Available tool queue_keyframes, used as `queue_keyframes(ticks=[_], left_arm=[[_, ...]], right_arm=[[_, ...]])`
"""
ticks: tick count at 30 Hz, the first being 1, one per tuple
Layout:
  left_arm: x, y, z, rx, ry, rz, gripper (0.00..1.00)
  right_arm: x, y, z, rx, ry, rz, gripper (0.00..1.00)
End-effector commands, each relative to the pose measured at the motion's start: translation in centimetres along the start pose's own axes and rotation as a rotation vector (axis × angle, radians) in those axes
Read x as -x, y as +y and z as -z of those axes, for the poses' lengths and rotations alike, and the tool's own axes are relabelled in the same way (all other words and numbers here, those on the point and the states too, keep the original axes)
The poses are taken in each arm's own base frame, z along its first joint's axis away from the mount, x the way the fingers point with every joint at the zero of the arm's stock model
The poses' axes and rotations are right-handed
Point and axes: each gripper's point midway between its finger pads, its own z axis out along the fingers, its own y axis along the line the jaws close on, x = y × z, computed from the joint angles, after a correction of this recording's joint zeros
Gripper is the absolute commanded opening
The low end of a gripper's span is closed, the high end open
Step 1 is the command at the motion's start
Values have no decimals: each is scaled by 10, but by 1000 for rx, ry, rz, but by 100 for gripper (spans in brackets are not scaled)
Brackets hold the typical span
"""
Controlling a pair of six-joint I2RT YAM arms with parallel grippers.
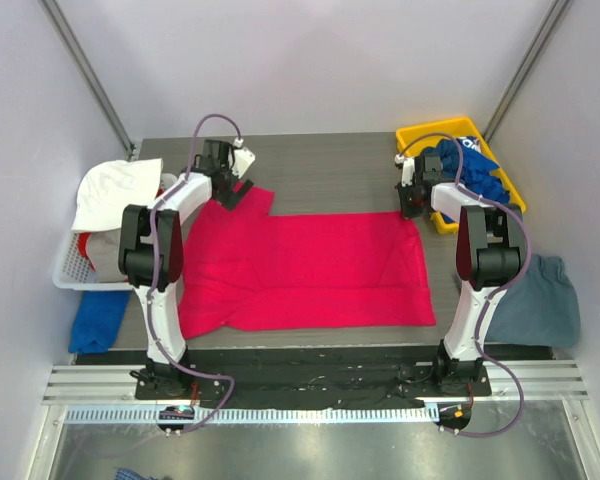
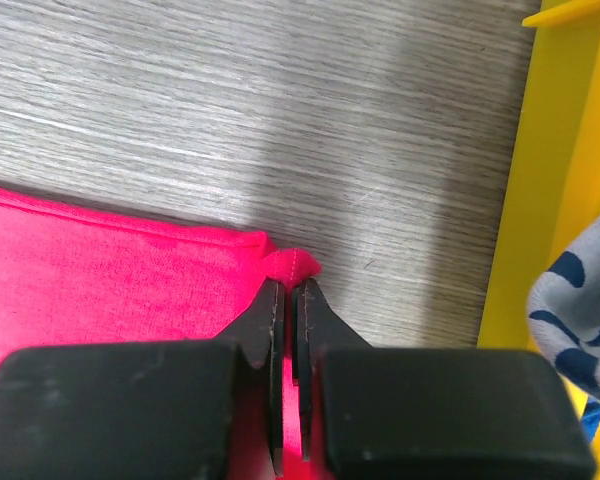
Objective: Fold and stack the t-shirts
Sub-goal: Fold the tshirt
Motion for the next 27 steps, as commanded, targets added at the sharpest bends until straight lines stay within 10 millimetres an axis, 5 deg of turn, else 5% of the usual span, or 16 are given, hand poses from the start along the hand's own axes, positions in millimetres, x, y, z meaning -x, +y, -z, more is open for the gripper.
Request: queue_keyframes(ticks=[1,7,12,18,27], left_arm=[[48,14,-3,-23,-119,79,100],[77,6,-11,-113,-179,137,100],[75,3,-34,-114,-158,159,98],[79,33,-51,-37,-142,323,98],[83,39,-69,-36,-127,400,97]], right_arm=[[-15,-7,-6,-22,48,7,1],[-18,-6,-7,-18,57,12,1],[-21,-3,-9,0,61,10,1],[-21,-1,-6,7,58,13,1],[-26,0,-7,15,64,18,1]])
